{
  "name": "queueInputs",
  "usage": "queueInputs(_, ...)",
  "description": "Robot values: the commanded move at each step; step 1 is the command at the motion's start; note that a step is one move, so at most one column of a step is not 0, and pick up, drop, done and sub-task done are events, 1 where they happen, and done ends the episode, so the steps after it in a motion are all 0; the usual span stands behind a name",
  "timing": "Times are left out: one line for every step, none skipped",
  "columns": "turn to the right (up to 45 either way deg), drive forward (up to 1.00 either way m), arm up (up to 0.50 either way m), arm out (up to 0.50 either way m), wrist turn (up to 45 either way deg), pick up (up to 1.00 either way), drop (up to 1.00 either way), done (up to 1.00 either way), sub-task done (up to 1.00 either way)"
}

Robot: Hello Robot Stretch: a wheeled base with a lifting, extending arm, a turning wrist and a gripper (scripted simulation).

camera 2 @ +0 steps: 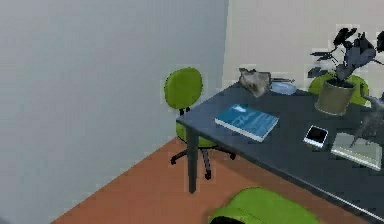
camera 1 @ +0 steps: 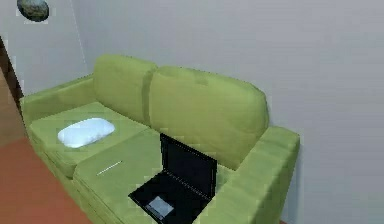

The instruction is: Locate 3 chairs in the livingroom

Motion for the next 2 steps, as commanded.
queueInputs(45.0, 0.00, 0.00, 0.00, 0.0, 0.00, 0.00, 0.00, 0.00)
queueInputs(12.0, 0.00, 0.00, 0.00, 0.0, 0.00, 0.00, 0.00, 0.00)
